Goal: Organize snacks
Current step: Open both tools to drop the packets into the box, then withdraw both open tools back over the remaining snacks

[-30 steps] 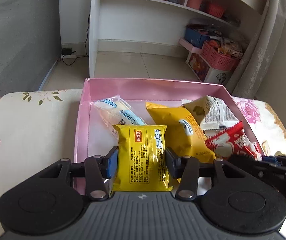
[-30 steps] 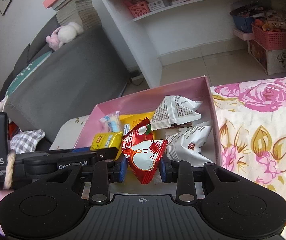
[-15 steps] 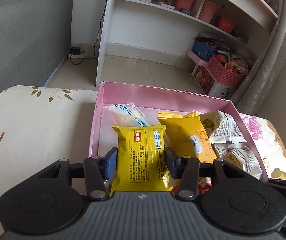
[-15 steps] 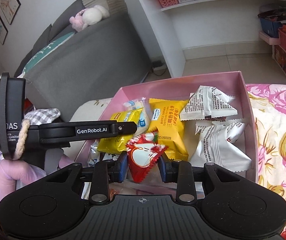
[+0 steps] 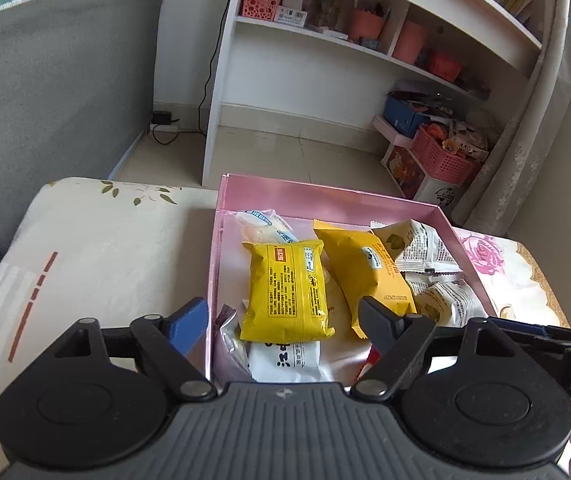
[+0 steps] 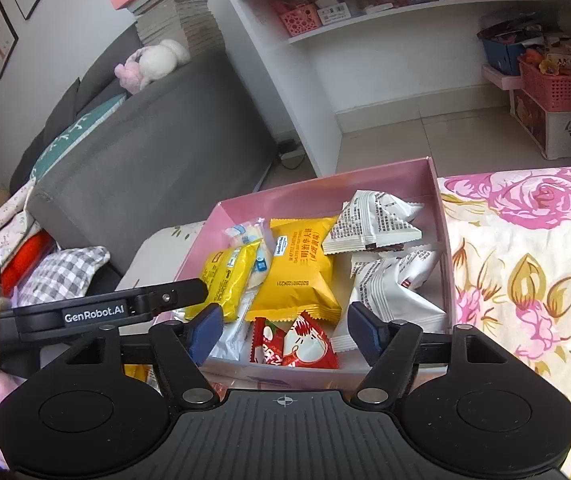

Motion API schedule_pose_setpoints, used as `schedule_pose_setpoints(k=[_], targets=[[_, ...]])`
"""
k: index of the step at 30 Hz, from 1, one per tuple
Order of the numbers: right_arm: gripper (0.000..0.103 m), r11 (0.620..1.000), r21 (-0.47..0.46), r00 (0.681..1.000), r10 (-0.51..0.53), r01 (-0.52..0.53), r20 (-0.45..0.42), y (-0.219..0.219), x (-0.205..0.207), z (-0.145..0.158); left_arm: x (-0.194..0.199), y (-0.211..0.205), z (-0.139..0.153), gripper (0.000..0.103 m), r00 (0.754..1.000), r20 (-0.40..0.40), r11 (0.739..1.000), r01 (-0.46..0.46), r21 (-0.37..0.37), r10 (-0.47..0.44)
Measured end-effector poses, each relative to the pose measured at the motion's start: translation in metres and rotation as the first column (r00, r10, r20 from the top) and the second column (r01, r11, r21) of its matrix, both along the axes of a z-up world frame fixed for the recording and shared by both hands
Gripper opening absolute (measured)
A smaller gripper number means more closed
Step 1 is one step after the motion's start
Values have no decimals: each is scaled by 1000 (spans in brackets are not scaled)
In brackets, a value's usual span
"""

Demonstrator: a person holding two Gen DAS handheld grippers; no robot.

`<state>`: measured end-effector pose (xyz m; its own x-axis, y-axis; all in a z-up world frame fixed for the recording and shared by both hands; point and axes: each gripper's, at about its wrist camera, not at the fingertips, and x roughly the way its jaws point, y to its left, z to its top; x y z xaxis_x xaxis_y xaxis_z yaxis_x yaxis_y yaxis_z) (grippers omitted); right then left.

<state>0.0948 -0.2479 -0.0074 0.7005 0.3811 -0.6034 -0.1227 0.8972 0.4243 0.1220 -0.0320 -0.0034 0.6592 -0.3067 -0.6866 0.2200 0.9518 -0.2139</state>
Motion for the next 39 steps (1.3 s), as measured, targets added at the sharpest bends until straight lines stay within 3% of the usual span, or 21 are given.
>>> schedule_pose_setpoints(k=[7,13,18,24,28,35,39], targets=[[87,997,-33,997,-74,74,10,-17,-36,12,-36,-2,4,97,997,-59,999,-44,26,45],[94,981,-149,992,-125,124,4,-26,-59,10,-63,-13,-4,102,993,-107,997,-48,57,54],[96,970,-172,985,-170,170,17,-36,-84,0,-81,-24,-14,103,992,-110,998,-53,35,56],[96,928,-295,973,-214,229,81,-51,-100,-18,-91,-32,-25,103,994,-89,998,-59,21,60],[96,922,-298,969,-243,247,51,-65,-98,-33,-96,-44,-36,103,996,-91,1000,-11,-29,8],[96,922,-284,961,-276,264,-4,-68,-89,-48,-101,-66,-55,100,995,-95,999,43,4,-42],[96,929,-276,965,-261,245,-21,-60,-80,-53,-103,-73,-56,96,997,-55,997,55,48,-52]])
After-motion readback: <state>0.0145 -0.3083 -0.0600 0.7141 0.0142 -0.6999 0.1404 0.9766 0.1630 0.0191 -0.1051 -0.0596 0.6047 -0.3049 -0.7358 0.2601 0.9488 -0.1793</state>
